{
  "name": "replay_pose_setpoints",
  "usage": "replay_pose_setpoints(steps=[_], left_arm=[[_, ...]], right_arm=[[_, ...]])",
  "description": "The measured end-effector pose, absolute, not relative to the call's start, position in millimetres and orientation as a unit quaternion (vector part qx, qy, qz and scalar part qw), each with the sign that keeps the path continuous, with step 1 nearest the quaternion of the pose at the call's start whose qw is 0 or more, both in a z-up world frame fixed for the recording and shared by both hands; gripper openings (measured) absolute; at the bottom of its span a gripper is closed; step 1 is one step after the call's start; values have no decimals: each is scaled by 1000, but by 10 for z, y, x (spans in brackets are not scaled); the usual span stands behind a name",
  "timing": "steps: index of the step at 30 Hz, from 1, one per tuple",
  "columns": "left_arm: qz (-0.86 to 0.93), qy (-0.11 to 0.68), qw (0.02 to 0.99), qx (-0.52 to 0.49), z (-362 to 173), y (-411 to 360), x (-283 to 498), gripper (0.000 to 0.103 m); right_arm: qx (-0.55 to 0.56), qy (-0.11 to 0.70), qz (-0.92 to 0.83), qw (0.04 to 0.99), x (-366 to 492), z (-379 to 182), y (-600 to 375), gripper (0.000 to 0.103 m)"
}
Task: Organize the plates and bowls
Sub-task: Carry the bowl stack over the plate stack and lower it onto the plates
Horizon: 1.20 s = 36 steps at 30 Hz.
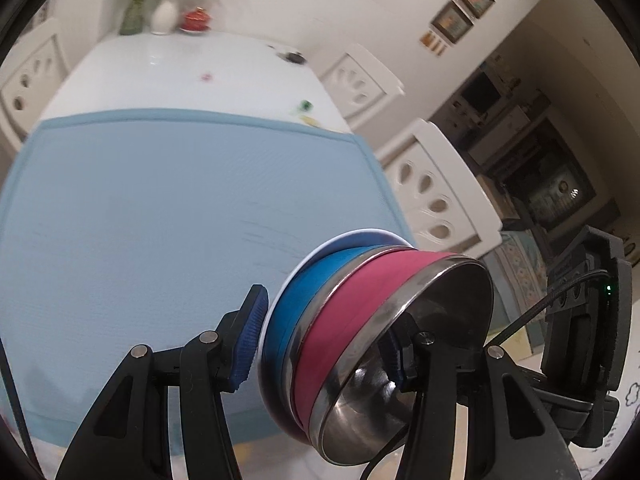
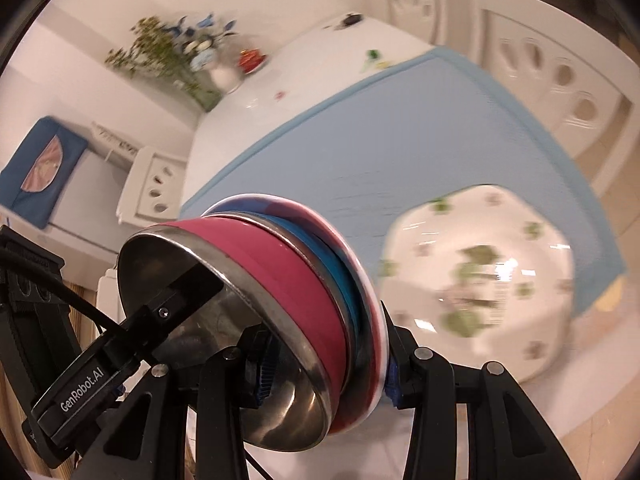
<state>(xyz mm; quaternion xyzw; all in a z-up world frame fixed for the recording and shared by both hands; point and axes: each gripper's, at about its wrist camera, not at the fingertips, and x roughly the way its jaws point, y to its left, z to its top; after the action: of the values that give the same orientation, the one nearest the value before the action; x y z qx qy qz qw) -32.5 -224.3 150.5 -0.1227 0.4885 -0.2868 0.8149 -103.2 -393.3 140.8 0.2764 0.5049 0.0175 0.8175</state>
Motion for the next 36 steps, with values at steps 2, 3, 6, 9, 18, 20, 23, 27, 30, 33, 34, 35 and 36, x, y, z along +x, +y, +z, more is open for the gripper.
replay_pose_setpoints(steps=[2,3,6,9,18,20,23,27,30,33,34,35,36], left_arm=[[-293,492,810,-123,1468,-2463,-380,48],[-295,494,808,-123,1443,-2578,-410,48],[-296,501,804,-123,1329,-2869,-480,48],[-289,516,797,-124,1174,-3082,-523,48],[-257,564,774,-132,691,-3328,-481,48],[-254,561,776,-134,685,-3327,-484,48],[-252,560,778,-131,685,-3332,-473,48],[-255,560,777,-133,711,-3320,-461,48],[-256,550,784,-131,797,-3272,-426,48],[-257,516,808,-122,1033,-3162,-453,50],[-259,508,813,-118,1110,-3137,-468,50],[-261,497,820,-114,1211,-3103,-507,50],[-259,490,825,-110,1287,-3085,-538,50]], right_arm=[[275,508,9,816,-1122,1403,-4142,41],[271,511,4,816,-1163,1392,-4243,41],[264,520,-4,812,-1244,1321,-4524,41],[258,538,-3,802,-1262,1187,-4761,41],[268,602,7,752,-1042,654,-5090,41],[270,605,14,749,-1004,634,-5096,41],[271,611,17,744,-968,608,-5120,41],[276,613,25,740,-952,598,-5187,41],[282,602,30,746,-965,662,-5269,41],[257,574,36,776,-978,875,-5309,41],[245,567,37,786,-985,940,-5303,42],[226,557,39,798,-1001,1027,-5289,42],[215,551,40,805,-1015,1078,-5270,42]])
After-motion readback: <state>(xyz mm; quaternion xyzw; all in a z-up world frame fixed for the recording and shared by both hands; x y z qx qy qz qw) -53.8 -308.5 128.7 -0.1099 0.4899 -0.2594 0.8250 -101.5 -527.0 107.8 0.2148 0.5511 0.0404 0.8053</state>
